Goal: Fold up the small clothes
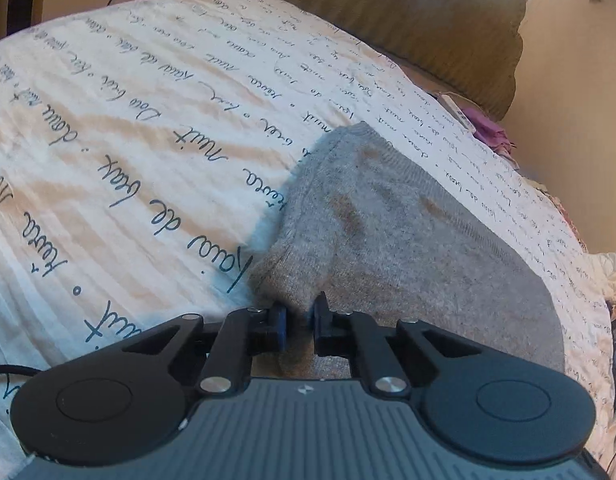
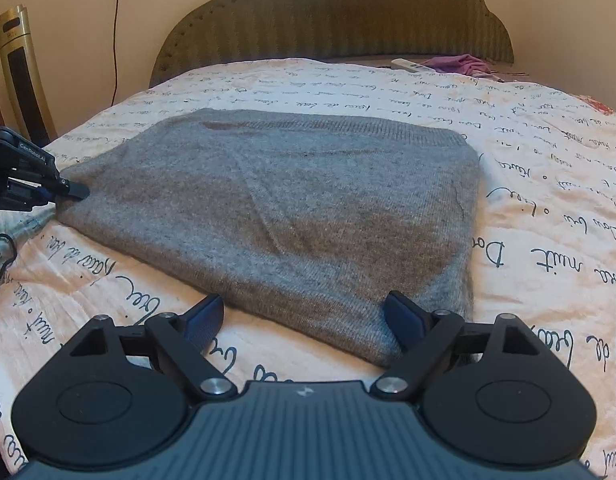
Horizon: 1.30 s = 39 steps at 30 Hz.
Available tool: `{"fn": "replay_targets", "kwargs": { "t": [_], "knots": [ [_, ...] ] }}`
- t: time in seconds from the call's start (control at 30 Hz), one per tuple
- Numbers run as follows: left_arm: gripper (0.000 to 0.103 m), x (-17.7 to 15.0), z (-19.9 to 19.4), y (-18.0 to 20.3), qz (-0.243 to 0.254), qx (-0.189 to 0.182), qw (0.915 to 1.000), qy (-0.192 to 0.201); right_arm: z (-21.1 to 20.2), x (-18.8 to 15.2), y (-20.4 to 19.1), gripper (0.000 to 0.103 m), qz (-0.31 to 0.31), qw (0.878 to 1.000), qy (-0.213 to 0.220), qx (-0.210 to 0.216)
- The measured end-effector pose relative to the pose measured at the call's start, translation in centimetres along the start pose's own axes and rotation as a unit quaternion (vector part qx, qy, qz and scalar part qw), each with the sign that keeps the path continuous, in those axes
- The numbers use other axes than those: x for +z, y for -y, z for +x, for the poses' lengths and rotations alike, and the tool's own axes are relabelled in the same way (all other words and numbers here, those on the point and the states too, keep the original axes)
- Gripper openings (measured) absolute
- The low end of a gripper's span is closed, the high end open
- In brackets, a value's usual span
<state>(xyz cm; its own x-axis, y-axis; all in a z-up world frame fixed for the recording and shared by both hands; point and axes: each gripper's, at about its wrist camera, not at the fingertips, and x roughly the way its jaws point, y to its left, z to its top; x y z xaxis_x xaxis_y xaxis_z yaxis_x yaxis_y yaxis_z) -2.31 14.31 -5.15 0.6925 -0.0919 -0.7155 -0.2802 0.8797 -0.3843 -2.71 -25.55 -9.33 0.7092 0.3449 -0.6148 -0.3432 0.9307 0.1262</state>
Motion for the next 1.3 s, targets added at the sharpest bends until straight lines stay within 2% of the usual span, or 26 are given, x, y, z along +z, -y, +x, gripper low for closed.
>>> {"fn": "replay_targets", "kwargs": {
  "t": [0.07,0.13,0.2,0.3,0.37,0.4,0.43,0.53,0.6,0.7,0.73,0.8,0.93,1.0,1.03,1.17,1.23,1.3],
  "knots": [
    [0.010,-0.4,-0.9,1.6,0.034,0.006,0.9992,0.019,-0.6,1.0,0.7,0.089,0.023,1.000,0.007,0.019],
    [0.009,-0.8,-1.9,4.0,0.091,0.009,0.9949,0.043,-1.2,2.6,1.6,0.089,0.055,0.997,0.025,0.050],
    [0.009,-1.6,-2.5,6.8,0.159,0.011,0.9851,0.064,-1.3,4.8,2.7,0.089,0.094,0.991,0.035,0.089],
    [0.009,-3.2,-3.1,10.5,0.246,0.000,0.9648,0.092,-0.2,8.6,3.7,0.089,0.154,0.976,0.042,0.147],
    [0.008,-4.5,-3.3,12.0,0.285,-0.011,0.9526,0.105,1.4,11.3,3.6,0.089,0.186,0.962,0.028,0.200],
    [0.004,-5.0,-3.2,12.5,0.301,-0.017,0.9475,0.107,2.6,12.5,3.4,0.089,0.199,0.952,0.017,0.231],
    [0.004,-5.6,-3.2,12.9,0.311,-0.021,0.9438,0.108,4.0,13.6,2.9,0.089,0.209,0.943,0.003,0.260],
    [0.004,-6.7,-2.8,13.2,0.330,-0.028,0.9371,0.110,8.5,15.9,0.7,0.089,0.220,0.929,-0.044,0.294],
    [0.004,-6.9,-2.5,12.9,0.330,-0.029,0.9378,0.105,11.6,17.0,-0.8,0.089,0.226,0.921,-0.082,0.306],
    [0.004,-6.7,-3.0,11.8,0.329,-0.028,0.9368,0.117,14.9,17.6,-2.6,0.089,0.233,0.915,-0.133,0.300],
    [0.004,-6.6,-3.0,11.2,0.330,-0.021,0.9361,0.120,15.8,17.7,-3.1,0.089,0.233,0.912,-0.145,0.305],
    [0.008,-6.1,-2.7,10.3,0.324,-0.011,0.9387,0.116,16.7,17.6,-4.0,0.089,0.231,0.912,-0.157,0.299],
    [0.032,-4.9,-1.7,7.8,0.289,0.004,0.9533,0.089,18.1,18.1,-5.4,0.089,0.221,0.913,-0.174,0.294],
    [0.063,-4.8,-1.5,6.4,0.265,0.013,0.9608,0.080,18.1,18.5,-5.8,0.089,0.212,0.917,-0.178,0.288],
    [0.067,-4.7,-1.4,5.8,0.253,0.014,0.9641,0.078,18.3,18.7,-6.1,0.089,0.207,0.918,-0.180,0.287],
    [0.067,-4.1,-0.3,4.2,0.207,0.010,0.9767,0.054,18.7,19.3,-6.7,0.089,0.189,0.925,-0.180,0.276],
    [0.066,-3.7,0.1,4.2,0.200,-0.002,0.9785,0.049,18.9,19.6,-6.8,0.089,0.190,0.926,-0.178,0.273],
    [0.067,-3.1,0.7,4.9,0.210,-0.009,0.9765,0.049,18.9,19.9,-6.8,0.089,0.193,0.927,-0.176,0.270]
  ]
}}
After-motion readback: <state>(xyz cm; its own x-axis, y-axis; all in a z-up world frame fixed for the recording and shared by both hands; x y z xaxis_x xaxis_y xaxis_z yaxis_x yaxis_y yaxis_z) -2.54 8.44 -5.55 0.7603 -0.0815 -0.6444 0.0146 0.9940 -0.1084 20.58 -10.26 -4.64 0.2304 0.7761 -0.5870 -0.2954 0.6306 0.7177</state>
